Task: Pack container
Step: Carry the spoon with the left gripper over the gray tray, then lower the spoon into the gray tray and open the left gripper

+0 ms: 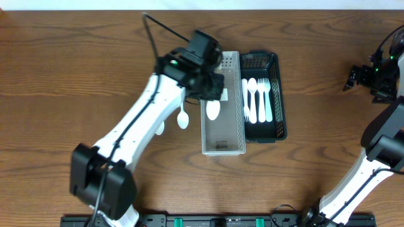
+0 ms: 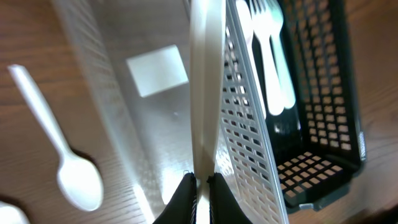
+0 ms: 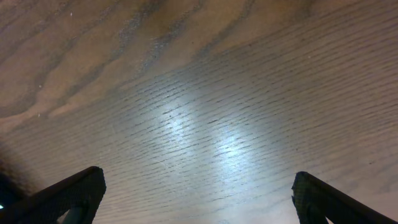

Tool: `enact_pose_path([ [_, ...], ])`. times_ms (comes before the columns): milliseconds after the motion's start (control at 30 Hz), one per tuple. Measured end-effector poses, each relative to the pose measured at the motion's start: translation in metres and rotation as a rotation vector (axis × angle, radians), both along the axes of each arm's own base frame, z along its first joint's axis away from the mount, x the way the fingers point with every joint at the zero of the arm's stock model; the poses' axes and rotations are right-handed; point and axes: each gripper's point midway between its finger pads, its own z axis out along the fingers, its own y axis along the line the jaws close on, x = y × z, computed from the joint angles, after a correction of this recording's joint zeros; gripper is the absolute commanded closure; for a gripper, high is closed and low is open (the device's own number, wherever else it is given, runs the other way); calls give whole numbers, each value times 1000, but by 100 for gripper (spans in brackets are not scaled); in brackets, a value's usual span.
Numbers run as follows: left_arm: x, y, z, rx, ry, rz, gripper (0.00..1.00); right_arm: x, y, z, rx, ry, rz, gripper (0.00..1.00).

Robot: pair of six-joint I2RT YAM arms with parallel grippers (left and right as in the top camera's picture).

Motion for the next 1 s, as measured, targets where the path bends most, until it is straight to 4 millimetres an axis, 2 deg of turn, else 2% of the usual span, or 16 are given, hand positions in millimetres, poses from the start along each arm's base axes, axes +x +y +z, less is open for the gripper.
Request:
enact_pose_path([
  [33, -2, -3, -5, 6, 11, -6, 93, 0, 0, 0, 0, 0, 0, 1],
  [133, -5, -7, -17, 20, 33, -22, 64, 0, 0, 0, 0, 0, 0, 1],
  [200, -5, -8, -18, 18, 37, -15, 63, 0, 0, 0, 0, 0, 0, 1],
  [233, -4, -8, -17, 17, 34, -14, 57, 0, 0, 0, 0, 0, 0, 1],
  [300, -3, -10, -16, 12, 24, -20, 28, 0, 0, 0, 0, 0, 0, 1],
  [533, 5, -14, -13, -11, -6, -14, 20, 0, 0, 0, 0, 0, 0, 1],
  [667, 20, -20, -5, -50, -70, -8, 14, 0, 0, 0, 0, 0, 0, 1],
  [733, 28, -16, -1, -59, -91, 4, 13, 0, 0, 0, 0, 0, 0, 1],
  [867, 41, 6, 11, -61, -127, 38, 8, 0, 0, 0, 0, 0, 0, 1],
  [1000, 56, 50, 29, -30, -173, 114, 7, 0, 0, 0, 0, 0, 0, 1],
])
